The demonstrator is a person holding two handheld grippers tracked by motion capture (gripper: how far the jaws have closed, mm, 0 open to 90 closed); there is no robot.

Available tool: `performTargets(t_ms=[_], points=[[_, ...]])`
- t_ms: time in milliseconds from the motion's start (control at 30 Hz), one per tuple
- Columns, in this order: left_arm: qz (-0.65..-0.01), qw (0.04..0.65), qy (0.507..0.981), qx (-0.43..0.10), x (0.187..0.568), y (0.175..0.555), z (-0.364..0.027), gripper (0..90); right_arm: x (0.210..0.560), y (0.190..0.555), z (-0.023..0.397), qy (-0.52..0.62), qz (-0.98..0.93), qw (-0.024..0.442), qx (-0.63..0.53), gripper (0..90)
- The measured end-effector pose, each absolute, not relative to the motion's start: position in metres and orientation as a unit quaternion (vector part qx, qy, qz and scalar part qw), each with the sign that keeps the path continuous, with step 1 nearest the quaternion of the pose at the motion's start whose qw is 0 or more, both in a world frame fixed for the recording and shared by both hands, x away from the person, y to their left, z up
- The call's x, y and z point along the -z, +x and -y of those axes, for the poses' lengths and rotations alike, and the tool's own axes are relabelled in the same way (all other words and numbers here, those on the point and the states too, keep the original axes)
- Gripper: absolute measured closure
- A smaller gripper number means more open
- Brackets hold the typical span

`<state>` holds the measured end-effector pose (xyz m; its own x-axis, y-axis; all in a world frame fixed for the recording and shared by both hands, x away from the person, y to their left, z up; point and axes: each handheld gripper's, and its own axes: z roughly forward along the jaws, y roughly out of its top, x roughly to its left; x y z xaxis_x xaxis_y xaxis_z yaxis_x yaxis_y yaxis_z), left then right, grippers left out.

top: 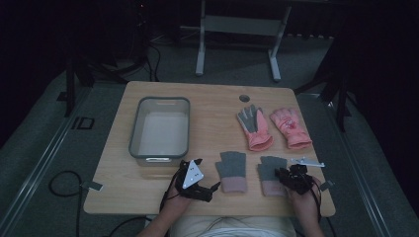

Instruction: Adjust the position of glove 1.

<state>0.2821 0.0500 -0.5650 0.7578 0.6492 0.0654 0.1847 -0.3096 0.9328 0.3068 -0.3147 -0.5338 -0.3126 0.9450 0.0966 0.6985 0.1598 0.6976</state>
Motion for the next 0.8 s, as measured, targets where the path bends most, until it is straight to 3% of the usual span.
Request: performTargets(t_ms=[367,800], points=[[-0.27,0.524,0.777,-0.222,0.565,0.282,-0.05,0.0,0.516,0.317,0.322,0.431,-0.826,0.181,-0.315,66.5],[-0.271,0.523,0.777,-0.223,0.565,0.282,-0.05,0.0,0.536,0.315,0.323,0.44,-0.829,0.174,-0.299,58.1]])
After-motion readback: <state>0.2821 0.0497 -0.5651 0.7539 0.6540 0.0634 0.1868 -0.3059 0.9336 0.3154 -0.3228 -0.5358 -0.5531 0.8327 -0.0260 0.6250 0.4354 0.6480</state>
